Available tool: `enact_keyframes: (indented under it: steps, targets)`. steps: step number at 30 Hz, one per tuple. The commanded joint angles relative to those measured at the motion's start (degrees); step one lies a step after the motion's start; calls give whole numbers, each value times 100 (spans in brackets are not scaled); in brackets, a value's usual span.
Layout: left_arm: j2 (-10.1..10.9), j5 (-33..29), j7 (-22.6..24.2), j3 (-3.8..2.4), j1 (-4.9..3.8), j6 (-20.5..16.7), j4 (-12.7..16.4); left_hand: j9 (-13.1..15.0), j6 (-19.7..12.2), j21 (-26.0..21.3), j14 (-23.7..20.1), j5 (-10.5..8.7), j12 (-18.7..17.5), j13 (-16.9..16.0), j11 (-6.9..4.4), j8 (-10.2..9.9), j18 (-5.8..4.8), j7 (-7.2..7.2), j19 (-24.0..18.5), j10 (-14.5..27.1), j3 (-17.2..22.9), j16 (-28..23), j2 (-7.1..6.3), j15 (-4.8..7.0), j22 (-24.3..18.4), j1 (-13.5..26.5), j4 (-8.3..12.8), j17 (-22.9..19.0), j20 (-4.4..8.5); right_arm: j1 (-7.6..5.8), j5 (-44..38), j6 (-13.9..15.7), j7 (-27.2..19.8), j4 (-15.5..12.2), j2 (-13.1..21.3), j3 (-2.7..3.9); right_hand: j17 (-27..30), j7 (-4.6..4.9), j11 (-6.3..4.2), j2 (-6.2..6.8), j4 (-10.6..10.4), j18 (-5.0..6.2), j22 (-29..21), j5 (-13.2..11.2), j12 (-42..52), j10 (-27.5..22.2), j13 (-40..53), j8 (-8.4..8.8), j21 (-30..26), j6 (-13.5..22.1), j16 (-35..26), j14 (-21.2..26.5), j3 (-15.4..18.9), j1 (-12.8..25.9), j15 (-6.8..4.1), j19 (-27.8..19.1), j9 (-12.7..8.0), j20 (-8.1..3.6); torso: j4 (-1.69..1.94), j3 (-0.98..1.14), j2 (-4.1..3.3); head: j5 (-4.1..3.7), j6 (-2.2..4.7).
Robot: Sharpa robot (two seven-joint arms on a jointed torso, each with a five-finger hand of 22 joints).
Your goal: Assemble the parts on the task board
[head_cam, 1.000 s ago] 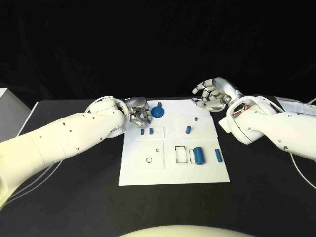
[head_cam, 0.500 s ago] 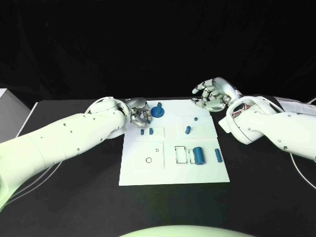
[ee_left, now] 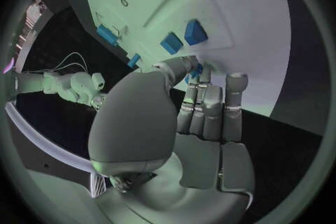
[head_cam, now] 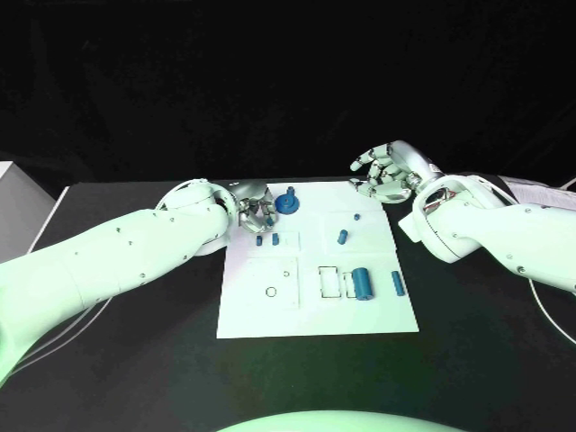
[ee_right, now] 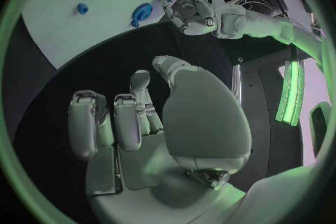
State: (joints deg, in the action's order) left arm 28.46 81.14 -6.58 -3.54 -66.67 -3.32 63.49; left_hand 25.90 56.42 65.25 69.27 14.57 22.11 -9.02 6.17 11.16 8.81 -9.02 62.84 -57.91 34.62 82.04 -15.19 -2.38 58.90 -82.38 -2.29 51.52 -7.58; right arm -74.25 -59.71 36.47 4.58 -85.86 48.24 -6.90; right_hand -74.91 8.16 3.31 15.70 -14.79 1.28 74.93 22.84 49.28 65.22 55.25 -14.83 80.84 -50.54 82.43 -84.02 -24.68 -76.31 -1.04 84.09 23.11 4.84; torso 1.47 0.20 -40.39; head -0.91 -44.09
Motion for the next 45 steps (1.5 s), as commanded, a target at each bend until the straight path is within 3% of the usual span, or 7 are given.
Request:
enact_keyframes:
  steps: [1,20,32,35,39,43,45]
  targets:
    - [-5,15,14,2,12,-50,35,-11,-39,-43,-50,-6,-26,-8,7,-33,-19,-5,-28,71,-34,-24,-17,6,-12,52,6,-22,-16,3,-41,-38,-59,-3,-1,2,-351,-1,-25,38,5,109,752,12,-17,3,-5,-24,-37,-35,-26,-294,-39,26,-34,251,5,-45,1,2,-1,1,4]
    - [23,13,-57,1,16,-55,38,-163,-575,-104,-316,1,106,-121,202,-362,-7,88,-60,838,-142,-70,-64,-163,-82,78,22,-496,-174,3,-41,-36,-56,-2,6,2,-337,-1,-24,44,9,112,743,11,-74,-18,-62,-19,-51,-27,-40,-290,-40,38,-35,248,9,-46,7,-3,0,-10,-4]
    - [82,13,-71,-6,16,-68,60,-175,-598,-135,-374,5,142,-134,225,-376,3,80,-96,976,-173,-83,-47,-183,-122,48,34,-603,-195,3,-41,-45,-60,4,15,2,-355,4,-21,49,26,115,728,12,-636,-327,-527,-11,-76,-8,-38,-297,-68,40,-31,241,22,-44,1,-1,1,2,12]
    - [142,8,-54,-45,17,-92,85,-177,-596,-178,-414,7,151,-136,230,-375,17,70,-143,1005,-178,-96,-43,-187,-174,37,39,-673,-199,4,-41,-84,-91,28,22,2,-315,27,-6,69,106,135,660,-52,-1368,-400,-1134,-13,-180,-17,-94,-286,-243,-21,-28,209,63,-36,0,-3,0,1,21]
    - [238,-33,-31,-116,16,-111,114,-187,-605,-328,-697,12,198,-145,249,-383,61,47,-321,1105,-197,-205,-24,-205,-344,5,47,-1096,-216,4,-41,-174,-151,85,29,2,-135,57,48,79,320,190,475,-424,-2330,-345,-1982,24,-441,-78,-263,-238,-446,-162,12,136,93,-14,-3,-2,7,-8,38]
    - [385,-115,-13,-253,15,-147,135,-194,-608,-379,-878,15,243,-154,256,-386,76,47,-391,1133,-196,-283,-7,-211,-400,-18,52,-1355,-223,4,-150,-353,-230,192,46,2,100,60,71,78,540,227,333,-694,-2987,-234,-2595,157,-642,-102,-475,-201,-571,-256,26,104,77,-3,3,-3,13,-50,77]
    - [479,-233,0,-334,14,-150,130,-207,-603,-486,-1342,18,320,-163,264,-388,105,24,-538,1198,-192,-536,-1,-213,-515,-44,53,-2003,-231,4,-385,-571,-290,277,50,2,94,46,82,85,658,222,343,-822,-3286,-206,-2872,225,-636,-142,-475,-214,-605,-287,35,120,72,2,5,-8,19,-74,90]
